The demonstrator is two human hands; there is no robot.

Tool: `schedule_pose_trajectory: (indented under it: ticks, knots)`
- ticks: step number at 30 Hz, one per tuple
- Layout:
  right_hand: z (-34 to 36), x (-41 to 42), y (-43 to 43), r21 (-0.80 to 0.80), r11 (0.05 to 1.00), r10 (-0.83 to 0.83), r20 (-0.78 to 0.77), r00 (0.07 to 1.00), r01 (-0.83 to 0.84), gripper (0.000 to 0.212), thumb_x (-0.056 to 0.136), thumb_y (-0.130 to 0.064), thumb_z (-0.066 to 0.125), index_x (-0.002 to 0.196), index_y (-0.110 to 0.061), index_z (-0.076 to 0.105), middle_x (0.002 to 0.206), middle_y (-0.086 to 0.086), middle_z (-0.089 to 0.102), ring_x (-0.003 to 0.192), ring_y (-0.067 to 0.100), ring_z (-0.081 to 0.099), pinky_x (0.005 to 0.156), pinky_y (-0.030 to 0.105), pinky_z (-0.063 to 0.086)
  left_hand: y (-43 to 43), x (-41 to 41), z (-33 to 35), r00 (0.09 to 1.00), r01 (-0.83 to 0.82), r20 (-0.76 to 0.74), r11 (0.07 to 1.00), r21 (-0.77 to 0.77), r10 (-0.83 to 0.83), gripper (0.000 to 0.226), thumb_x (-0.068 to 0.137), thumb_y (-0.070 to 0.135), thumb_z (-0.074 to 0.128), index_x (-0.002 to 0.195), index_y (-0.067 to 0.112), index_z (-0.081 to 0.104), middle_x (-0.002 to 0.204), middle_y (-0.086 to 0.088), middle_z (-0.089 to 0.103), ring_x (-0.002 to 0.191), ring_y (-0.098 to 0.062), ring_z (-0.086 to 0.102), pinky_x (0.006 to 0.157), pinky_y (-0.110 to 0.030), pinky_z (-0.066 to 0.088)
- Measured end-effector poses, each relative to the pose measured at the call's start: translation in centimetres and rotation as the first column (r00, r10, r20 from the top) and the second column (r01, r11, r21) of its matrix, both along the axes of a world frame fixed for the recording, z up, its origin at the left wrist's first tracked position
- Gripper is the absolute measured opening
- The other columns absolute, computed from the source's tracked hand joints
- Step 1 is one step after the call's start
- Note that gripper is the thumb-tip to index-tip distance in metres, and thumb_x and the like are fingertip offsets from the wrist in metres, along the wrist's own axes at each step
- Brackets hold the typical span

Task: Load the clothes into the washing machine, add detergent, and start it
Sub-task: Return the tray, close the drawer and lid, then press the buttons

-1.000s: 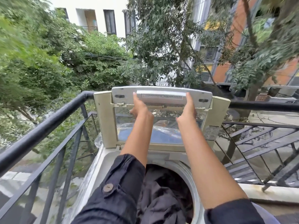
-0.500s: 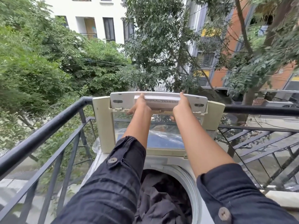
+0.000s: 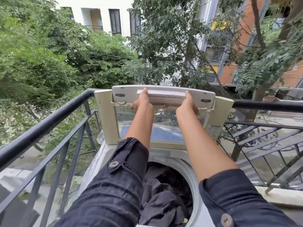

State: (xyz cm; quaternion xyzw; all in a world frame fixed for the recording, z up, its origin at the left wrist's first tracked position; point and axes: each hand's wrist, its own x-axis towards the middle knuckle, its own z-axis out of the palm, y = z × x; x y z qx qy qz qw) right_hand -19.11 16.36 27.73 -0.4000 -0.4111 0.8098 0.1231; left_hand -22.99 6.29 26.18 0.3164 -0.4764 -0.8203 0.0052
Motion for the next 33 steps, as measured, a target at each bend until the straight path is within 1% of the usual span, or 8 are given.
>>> schedule_pose_trajectory:
  ticks: [4,9,12,18,22,26,30,33]
  knots:
    - [-0.6,1.4,0.1,-0.011,1.0,0.016,-0.056,0.998,-0.016,0.061,0.074,-0.038,0.073,0.12,-0.01,0.046,0.129,0.011,0.051,0.107,0.028,0.052,0.083,0.035,0.041,-0.2,1.3,-0.4,0.998,-0.058,-0.013,0.998,0.017,0.058,0.084,0.077,0.04,0.072,0.142,0.011,0.028,0.139,-0.015,0.04,0.124,-0.038,0.044,0.108,-0.051,0.037]
    - [-1.4,3.6,0.3,0.058,0.998,0.042,-0.033,0.999,-0.04,0.063,0.079,-0.036,0.069,0.13,-0.011,0.04,0.141,0.01,0.042,0.123,0.03,0.047,0.096,0.039,0.041,-0.5,3.3,-1.3,0.994,-0.086,-0.062,0.993,0.086,0.092,0.076,0.078,0.027,0.071,0.139,0.011,0.029,0.139,-0.014,0.043,0.122,-0.035,0.048,0.108,-0.049,0.039]
    - [-1.8,5.5,0.2,0.08,0.995,0.069,-0.031,0.997,-0.066,0.057,0.082,-0.034,0.064,0.128,-0.011,0.042,0.137,0.01,0.045,0.114,0.027,0.048,0.085,0.036,0.039,-0.8,5.0,-1.7,0.983,-0.102,-0.139,0.988,0.118,0.118,0.087,0.075,0.018,0.069,0.145,0.01,0.018,0.139,-0.008,0.04,0.121,-0.03,0.049,0.108,-0.044,0.039]
    - [-3.4,9.2,0.0,0.07,0.997,0.038,-0.054,0.998,-0.034,0.02,0.082,-0.023,0.052,0.097,-0.013,0.042,0.113,0.007,0.049,0.093,0.023,0.046,0.086,0.037,0.044,-1.7,8.5,-3.7,0.983,-0.164,-0.066,0.98,0.111,0.172,0.097,0.068,0.017,0.055,0.15,0.02,0.003,0.129,-0.01,0.046,0.108,-0.031,0.057,0.098,-0.05,0.046]
    - [-8.0,11.9,0.0,0.106,0.993,-0.041,-0.039,0.998,0.045,0.019,0.097,-0.022,0.032,0.114,-0.028,0.035,0.131,0.006,0.044,0.117,0.023,0.048,0.1,0.038,0.04,-3.3,12.0,-4.9,0.994,-0.101,-0.032,0.988,0.115,0.105,0.068,0.087,0.02,0.039,0.151,0.015,0.016,0.15,-0.01,0.034,0.134,-0.034,0.038,0.111,-0.053,0.032]
    - [-11.0,14.9,-0.3,0.046,0.994,-0.095,-0.04,0.995,0.097,0.045,0.1,-0.027,0.022,0.138,-0.008,0.037,0.139,0.01,0.045,0.126,0.03,0.048,0.106,0.046,0.04,-4.3,16.5,-7.2,0.984,-0.176,0.03,0.969,0.173,0.174,0.063,0.082,0.018,0.044,0.143,0.008,0.033,0.141,-0.009,0.044,0.125,-0.033,0.046,0.104,-0.049,0.036]
    - [-14.3,18.2,-0.3,0.036,0.989,-0.143,0.084,0.986,0.14,0.042,0.099,-0.026,0.024,0.129,-0.008,0.046,0.135,0.01,0.049,0.123,0.029,0.049,0.107,0.046,0.039,-4.8,19.7,-10.6,0.969,-0.246,0.09,0.927,0.282,0.23,0.063,0.082,0.034,0.051,0.14,0.011,0.042,0.141,-0.01,0.046,0.124,-0.032,0.049,0.101,-0.043,0.042]
    - [-16.0,20.5,-0.2,0.051,0.989,-0.143,0.118,0.983,0.138,0.019,0.093,-0.017,0.029,0.094,-0.011,0.047,0.106,0.007,0.047,0.095,0.026,0.048,0.102,0.041,0.043,-4.6,22.3,-12.1,0.957,-0.277,0.158,0.923,0.266,0.242,0.06,0.093,0.044,0.045,0.142,0.01,0.037,0.144,-0.01,0.043,0.127,-0.03,0.046,0.107,-0.038,0.038]
